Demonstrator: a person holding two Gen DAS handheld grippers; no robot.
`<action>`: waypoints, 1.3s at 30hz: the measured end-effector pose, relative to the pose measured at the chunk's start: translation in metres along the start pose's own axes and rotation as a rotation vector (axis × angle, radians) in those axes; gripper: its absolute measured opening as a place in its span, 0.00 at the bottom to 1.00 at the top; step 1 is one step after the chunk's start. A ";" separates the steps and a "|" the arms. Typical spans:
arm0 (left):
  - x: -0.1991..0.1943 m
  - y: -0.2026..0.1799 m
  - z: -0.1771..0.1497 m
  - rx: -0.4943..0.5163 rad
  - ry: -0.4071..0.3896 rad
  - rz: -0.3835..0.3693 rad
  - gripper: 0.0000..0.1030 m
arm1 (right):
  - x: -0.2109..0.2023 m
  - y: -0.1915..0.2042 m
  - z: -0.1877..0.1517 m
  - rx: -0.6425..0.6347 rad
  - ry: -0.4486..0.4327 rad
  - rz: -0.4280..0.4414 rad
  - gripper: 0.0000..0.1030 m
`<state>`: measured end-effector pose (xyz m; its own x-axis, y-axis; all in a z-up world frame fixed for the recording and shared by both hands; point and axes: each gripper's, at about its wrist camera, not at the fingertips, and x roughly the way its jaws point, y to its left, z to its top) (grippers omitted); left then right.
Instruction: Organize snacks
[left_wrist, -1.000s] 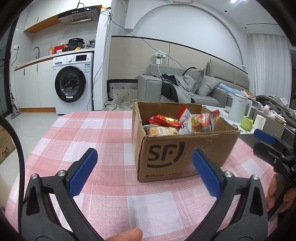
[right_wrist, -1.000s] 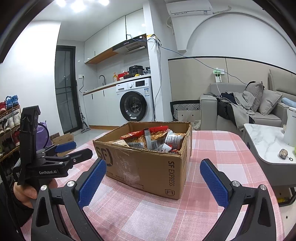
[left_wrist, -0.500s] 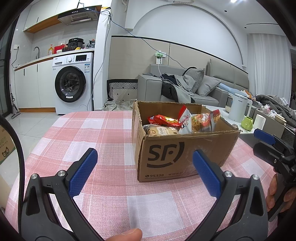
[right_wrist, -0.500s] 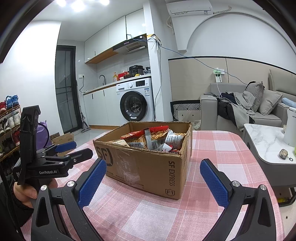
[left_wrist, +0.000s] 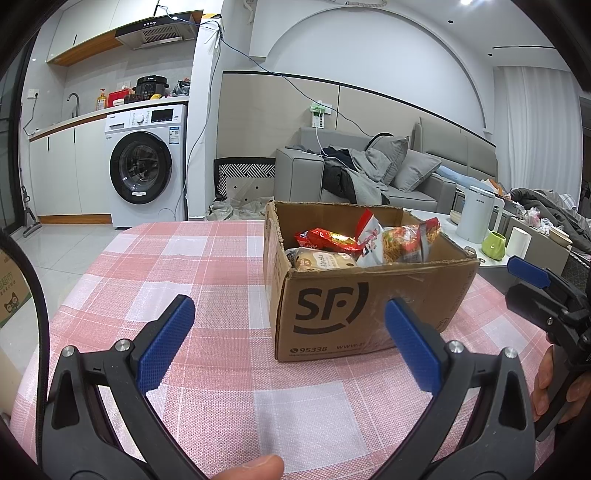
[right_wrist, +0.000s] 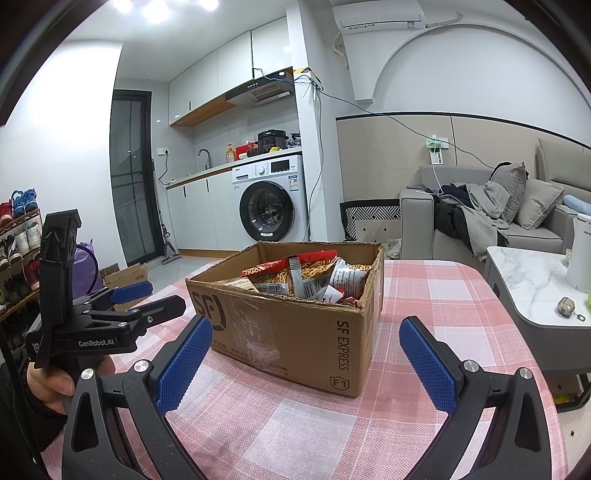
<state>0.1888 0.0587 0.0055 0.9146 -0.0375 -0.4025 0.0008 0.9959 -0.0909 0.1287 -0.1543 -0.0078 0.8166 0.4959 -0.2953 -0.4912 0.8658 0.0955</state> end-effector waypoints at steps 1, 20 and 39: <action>0.001 0.000 0.000 0.000 0.000 0.000 0.99 | 0.000 0.000 0.000 0.000 0.000 0.000 1.00; 0.001 0.001 -0.001 -0.001 0.000 0.001 0.99 | 0.000 0.000 0.000 0.000 -0.001 0.000 1.00; 0.000 0.001 -0.001 0.000 0.000 0.000 0.99 | 0.000 0.000 0.000 -0.001 0.000 0.000 1.00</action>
<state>0.1890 0.0595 0.0047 0.9146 -0.0377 -0.4026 0.0008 0.9958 -0.0912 0.1288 -0.1538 -0.0082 0.8166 0.4958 -0.2955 -0.4914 0.8658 0.0946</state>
